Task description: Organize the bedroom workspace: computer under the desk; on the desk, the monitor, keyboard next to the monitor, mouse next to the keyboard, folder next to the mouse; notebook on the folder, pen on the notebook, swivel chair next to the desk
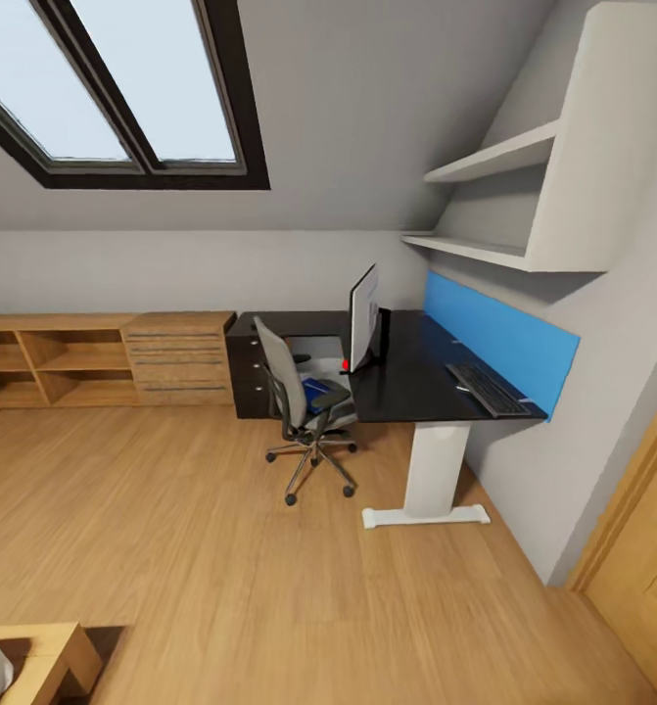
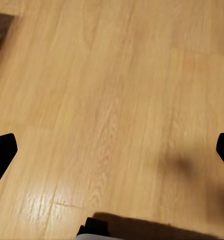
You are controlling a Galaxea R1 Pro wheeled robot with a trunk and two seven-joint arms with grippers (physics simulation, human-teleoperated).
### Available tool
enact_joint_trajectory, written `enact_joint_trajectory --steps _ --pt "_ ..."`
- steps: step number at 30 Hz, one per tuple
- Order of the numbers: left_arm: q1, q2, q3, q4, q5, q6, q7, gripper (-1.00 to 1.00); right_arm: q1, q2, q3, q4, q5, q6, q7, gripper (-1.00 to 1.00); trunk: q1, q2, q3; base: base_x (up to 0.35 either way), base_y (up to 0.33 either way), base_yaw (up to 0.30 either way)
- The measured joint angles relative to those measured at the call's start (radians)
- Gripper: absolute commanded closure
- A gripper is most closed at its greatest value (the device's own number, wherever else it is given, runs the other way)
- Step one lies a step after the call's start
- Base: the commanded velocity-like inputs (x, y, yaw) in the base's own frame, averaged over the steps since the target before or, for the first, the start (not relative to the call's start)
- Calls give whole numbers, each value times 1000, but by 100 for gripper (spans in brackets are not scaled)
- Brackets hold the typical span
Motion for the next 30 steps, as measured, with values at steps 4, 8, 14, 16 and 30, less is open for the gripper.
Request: enact_joint_trajectory --steps 4,8,14,16,30 --pt "0 0 0 0 0 1 1 -100 0 0 0 0 1 0 0 -100 0 0 0 325 0 -15" --pt "0 0 0 2 0 1 1 -100 0 0 0 0 1 -1 0 -100 0 0 0 326 0 -167" --pt "0 0 -1 2 0 1 1 -100 0 2 3 1 1 0 0 -100 0 0 -4 327 0 -131" --pt "1 0 -2 2 0 1 1 -100 0 4 3 2 1 0 0 -100 0 0 -7 327 0 -13" --pt "0 1 -2 2 1 2 1 -100 0 -1 34 25 32 -1 34 -100 0 0 -16 328 0 -2"
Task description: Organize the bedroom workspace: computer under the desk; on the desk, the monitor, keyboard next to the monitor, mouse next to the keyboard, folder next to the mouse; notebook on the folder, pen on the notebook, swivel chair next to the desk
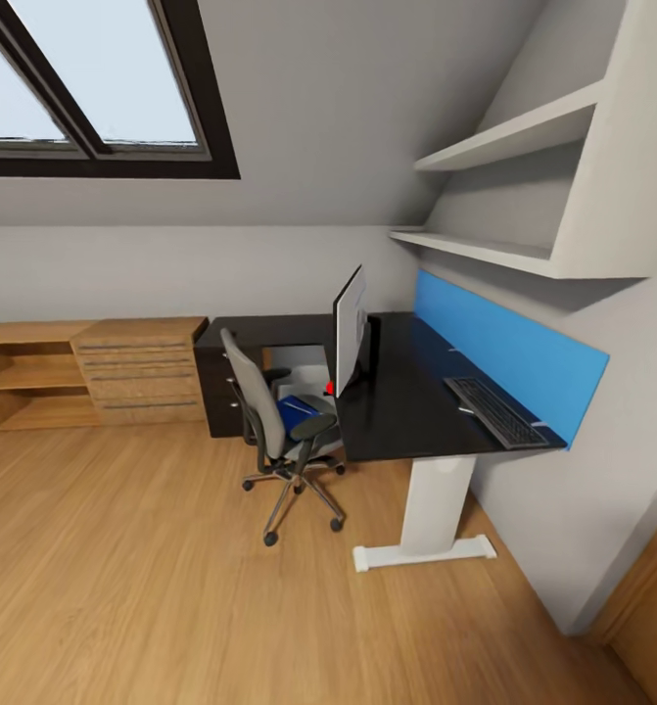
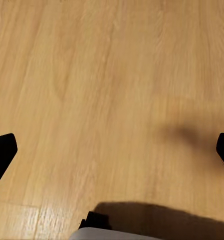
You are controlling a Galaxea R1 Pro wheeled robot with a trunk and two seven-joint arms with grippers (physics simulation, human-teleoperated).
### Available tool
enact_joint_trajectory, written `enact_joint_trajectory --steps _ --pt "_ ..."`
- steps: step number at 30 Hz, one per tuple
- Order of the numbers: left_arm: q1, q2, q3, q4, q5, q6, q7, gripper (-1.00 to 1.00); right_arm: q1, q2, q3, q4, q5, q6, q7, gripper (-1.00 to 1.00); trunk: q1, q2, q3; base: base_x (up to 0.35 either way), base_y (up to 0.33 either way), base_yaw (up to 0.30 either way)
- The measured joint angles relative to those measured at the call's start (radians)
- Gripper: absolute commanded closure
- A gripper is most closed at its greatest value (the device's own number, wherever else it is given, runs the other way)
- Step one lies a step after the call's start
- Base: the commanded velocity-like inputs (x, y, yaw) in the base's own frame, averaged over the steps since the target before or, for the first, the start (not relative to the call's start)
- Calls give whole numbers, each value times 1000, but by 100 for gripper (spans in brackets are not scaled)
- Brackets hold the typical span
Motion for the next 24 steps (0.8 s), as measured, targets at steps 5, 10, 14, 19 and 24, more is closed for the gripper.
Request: enact_joint_trajectory --steps 5,10,14,19,24 --pt "0 1 0 0 1 0 1 -100 0 1 5 3 5 0 2 -100 0 0 0 327 83 0" --pt "0 1 1 0 0 0 1 -100 0 2 6 3 5 0 2 -100 0 0 0 312 180 0" --pt "0 1 1 0 0 0 1 -100 0 1 7 3 6 0 2 -100 0 0 0 290 220 0" --pt "1 1 1 0 0 0 1 -100 0 2 8 4 7 0 2 -100 0 0 0 274 234 0" --pt "0 1 0 0 1 0 1 -100 0 3 8 4 8 0 2 -100 0 0 0 207 179 0"
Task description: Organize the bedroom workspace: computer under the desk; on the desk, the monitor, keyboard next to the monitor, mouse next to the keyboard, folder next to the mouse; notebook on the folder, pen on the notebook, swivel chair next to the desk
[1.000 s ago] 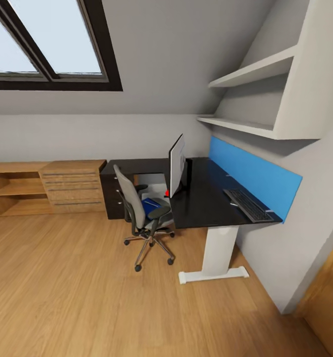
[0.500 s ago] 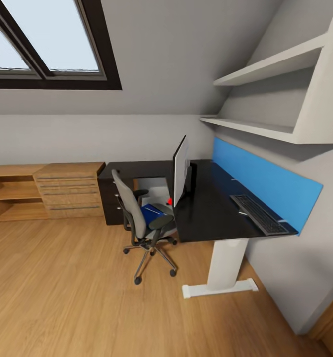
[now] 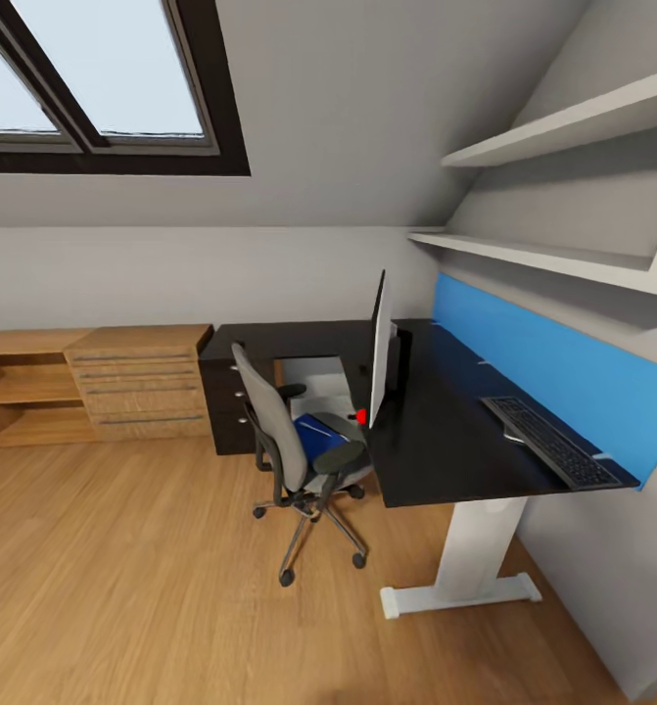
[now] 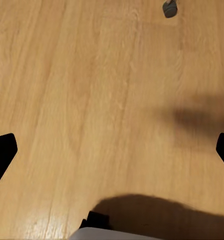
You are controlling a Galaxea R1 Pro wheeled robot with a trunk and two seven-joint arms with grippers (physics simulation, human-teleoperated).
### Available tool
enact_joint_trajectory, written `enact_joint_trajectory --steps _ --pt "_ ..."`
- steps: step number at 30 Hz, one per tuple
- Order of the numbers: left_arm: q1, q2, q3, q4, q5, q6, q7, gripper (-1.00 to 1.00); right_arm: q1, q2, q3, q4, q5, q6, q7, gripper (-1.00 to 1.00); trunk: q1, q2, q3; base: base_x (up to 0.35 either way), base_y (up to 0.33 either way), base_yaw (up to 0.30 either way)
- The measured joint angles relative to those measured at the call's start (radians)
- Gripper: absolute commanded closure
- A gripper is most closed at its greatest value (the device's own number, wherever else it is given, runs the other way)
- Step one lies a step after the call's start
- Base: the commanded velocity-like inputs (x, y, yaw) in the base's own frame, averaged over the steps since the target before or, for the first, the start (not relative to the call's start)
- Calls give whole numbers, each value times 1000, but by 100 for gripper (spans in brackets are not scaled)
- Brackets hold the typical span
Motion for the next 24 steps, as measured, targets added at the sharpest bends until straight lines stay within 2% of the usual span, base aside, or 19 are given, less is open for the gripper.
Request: enact_joint_trajectory --steps 2,10,14,17,24 --pt "0 0 0 0 1 -1 0 -100 0 0 1 0 5 0 1 -100 0 0 0 28 23 0" --pt "1 -2 3 -5 3 6 8 -100 0 -1 0 0 14 0 0 -100 31 -56 -25 5 4 0" --pt "1 -1 1 -4 4 19 98 -100 0 0 0 0 14 0 0 -100 46 -84 -38 0 0 0" --pt "1 -2 0 -4 2 41 135 -100 0 0 0 0 14 0 0 -100 58 -105 -47 0 0 0" --pt "0 -1 -1 -4 3 62 148 -100 0 -1 0 0 14 0 0 -100 85 -154 -69 0 0 0"
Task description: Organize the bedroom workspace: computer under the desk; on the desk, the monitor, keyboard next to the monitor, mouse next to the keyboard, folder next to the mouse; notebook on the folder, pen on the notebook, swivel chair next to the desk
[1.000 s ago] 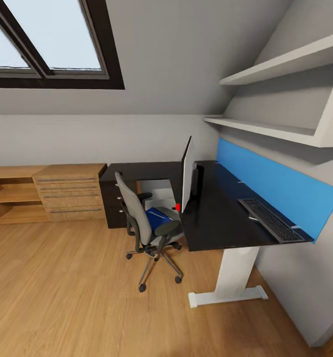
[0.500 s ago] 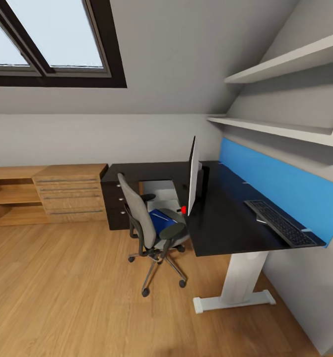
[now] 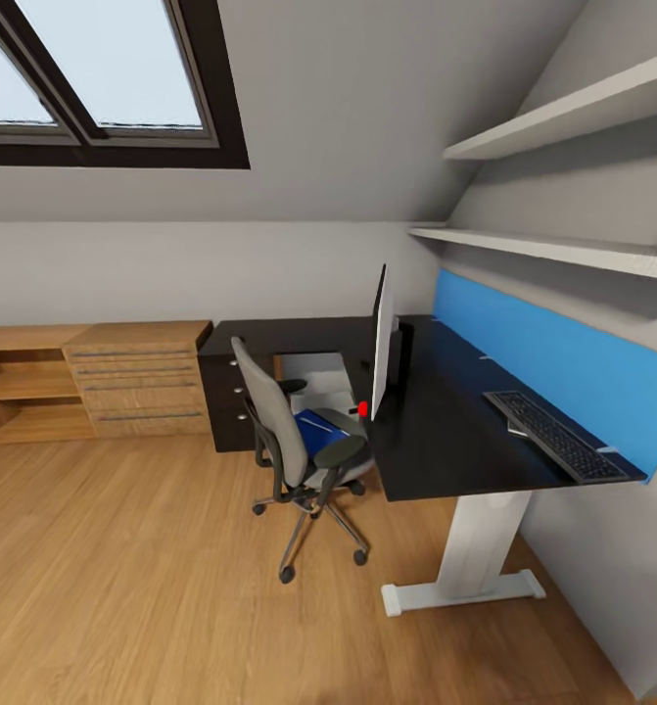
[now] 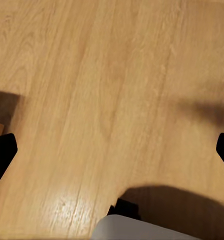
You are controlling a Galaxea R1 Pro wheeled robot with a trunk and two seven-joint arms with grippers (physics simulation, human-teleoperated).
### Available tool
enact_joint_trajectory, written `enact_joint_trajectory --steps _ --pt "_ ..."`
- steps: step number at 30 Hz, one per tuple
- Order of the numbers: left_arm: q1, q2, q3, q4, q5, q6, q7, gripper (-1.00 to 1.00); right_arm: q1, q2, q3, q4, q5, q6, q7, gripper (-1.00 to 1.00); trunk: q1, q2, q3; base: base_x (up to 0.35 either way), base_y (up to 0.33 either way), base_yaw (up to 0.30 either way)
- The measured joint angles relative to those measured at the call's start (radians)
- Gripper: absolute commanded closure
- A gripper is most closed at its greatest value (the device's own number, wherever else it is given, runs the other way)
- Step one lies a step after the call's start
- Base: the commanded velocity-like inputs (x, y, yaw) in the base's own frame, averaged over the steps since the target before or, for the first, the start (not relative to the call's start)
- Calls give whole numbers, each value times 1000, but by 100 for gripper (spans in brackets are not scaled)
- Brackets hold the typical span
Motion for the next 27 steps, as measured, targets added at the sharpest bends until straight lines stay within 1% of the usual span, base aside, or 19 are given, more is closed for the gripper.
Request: enact_joint_trajectory --steps 16,17,18,27 --pt "-1 1 2 -4 3 -7 3 -100 0 1 1 -1 0 0 -1 -100 61 -112 -50 0 0 0" --pt "0 1 2 -4 4 -8 3 -100 0 1 1 -2 0 0 -1 -100 65 -119 -53 0 0 0" --pt "-1 0 3 -5 15 -9 3 -100 0 1 0 -2 0 0 -1 -100 69 -126 -56 0 0 0" --pt "-1 0 1 -5 16 -6 2 -100 0 0 -2 -1 0 0 -2 -100 104 -189 -85 0 0 0"
